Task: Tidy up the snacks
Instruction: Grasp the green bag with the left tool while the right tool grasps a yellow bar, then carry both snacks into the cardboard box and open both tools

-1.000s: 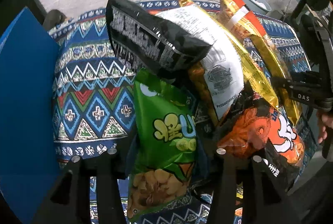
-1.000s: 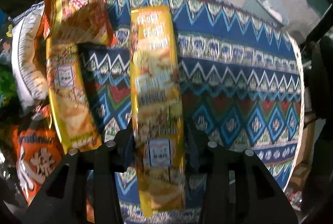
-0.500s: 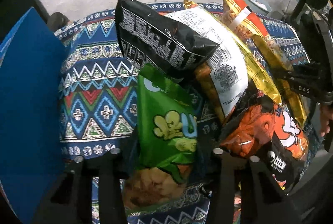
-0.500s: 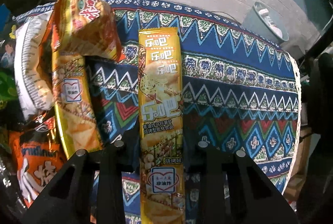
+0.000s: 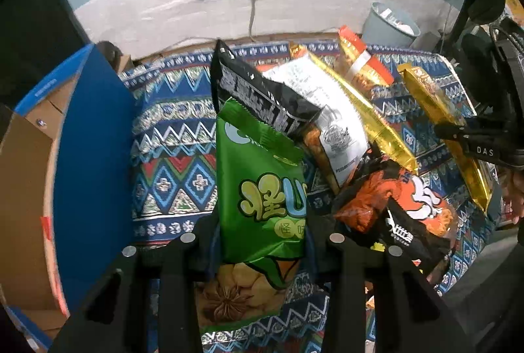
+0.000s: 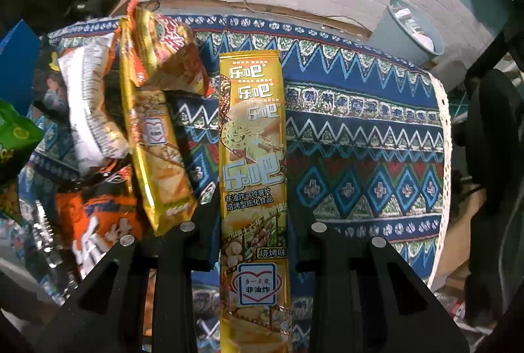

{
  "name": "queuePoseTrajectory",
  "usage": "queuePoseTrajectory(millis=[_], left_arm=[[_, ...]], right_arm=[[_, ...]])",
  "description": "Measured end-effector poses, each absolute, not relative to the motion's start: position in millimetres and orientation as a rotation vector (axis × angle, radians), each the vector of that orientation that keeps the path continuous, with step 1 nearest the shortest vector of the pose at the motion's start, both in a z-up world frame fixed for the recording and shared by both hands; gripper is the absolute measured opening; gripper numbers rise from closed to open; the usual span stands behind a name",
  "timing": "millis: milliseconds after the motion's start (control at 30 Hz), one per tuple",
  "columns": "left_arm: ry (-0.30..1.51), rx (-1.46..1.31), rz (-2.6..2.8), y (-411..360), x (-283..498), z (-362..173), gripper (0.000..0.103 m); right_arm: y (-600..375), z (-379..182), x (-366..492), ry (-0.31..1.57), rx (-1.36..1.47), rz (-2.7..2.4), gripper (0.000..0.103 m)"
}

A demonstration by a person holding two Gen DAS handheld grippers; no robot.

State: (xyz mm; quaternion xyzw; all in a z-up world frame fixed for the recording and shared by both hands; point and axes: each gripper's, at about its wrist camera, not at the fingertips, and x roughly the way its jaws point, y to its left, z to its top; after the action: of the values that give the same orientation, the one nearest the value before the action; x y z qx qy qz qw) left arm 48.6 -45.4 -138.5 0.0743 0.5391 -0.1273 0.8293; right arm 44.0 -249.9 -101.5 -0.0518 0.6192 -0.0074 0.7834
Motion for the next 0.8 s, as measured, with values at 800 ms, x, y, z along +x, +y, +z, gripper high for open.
queuePoseTrajectory(millis=[800], left_arm=[[0.960, 0.244, -0.246, -43, 13, -71, 0.039]], right_arm=[[-187, -21, 30, 1.205, -0.094, 0.168, 0.029]])
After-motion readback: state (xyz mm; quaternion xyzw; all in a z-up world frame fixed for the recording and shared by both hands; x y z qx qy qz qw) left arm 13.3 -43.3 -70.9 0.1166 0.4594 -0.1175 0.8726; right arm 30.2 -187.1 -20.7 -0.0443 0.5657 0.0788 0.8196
